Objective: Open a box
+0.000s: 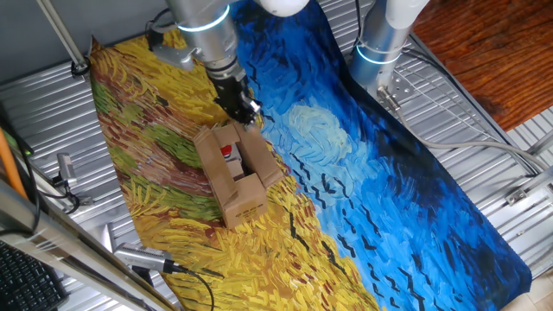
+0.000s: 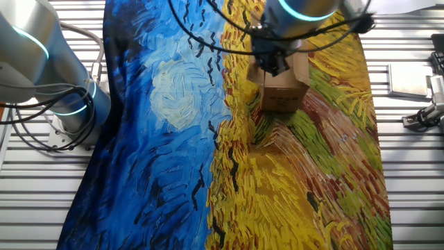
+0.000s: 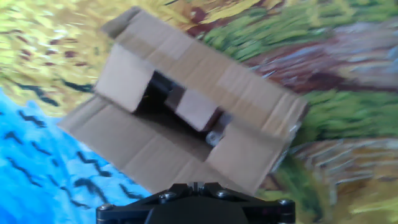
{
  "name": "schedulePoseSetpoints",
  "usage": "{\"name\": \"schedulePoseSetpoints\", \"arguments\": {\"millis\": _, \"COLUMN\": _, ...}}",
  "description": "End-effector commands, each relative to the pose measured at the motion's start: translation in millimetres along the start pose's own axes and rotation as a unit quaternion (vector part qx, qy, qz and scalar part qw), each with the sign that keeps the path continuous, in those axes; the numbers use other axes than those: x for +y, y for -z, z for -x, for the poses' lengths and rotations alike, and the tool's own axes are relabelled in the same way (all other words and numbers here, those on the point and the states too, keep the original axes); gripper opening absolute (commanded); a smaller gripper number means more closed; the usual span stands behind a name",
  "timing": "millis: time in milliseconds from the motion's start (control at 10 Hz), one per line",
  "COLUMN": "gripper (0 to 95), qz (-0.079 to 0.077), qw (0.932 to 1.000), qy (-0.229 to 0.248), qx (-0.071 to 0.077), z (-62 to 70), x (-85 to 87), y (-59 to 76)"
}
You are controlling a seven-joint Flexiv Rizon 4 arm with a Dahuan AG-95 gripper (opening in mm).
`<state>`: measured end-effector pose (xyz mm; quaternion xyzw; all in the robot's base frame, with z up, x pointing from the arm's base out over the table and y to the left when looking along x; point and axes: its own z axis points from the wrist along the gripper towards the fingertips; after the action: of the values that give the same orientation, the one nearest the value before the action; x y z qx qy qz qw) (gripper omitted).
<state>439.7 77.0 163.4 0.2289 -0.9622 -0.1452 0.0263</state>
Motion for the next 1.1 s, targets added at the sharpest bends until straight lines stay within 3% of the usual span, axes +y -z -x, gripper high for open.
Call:
{"name": "schedulePoseSetpoints", "arguments": {"millis": 100, "gripper": 0.0, "qz": -0.033, "qw": 0.9991, "qy": -0.025, "qx": -0.003, "z": 4.3, "x": -0.1, "y": -17.5}}
{"name": "schedulePoseSetpoints", "arguments": {"millis": 300, "gripper": 0.0, "qz": -0.038, "qw": 0.9991, "qy": -0.018, "qx": -0.008, "z": 7.7, "x": -7.7, "y": -33.2}}
{"name": "schedulePoseSetpoints", "arguments": {"millis": 500, "gripper": 0.0, "qz": -0.041, "qw": 0.9990, "qy": -0.016, "qx": -0.009, "z": 8.6, "x": -11.2, "y": -40.0}}
{"name": "schedulePoseSetpoints", "arguments": {"millis": 700, "gripper": 0.0, "qz": -0.041, "qw": 0.9990, "qy": -0.015, "qx": -0.009, "z": 8.5, "x": -9.8, "y": -37.8}}
{"name": "schedulePoseSetpoints", "arguments": {"millis": 1100, "gripper": 0.0, "qz": -0.051, "qw": 0.9985, "qy": -0.020, "qx": -0.001, "z": 6.9, "x": 4.2, "y": -17.2}}
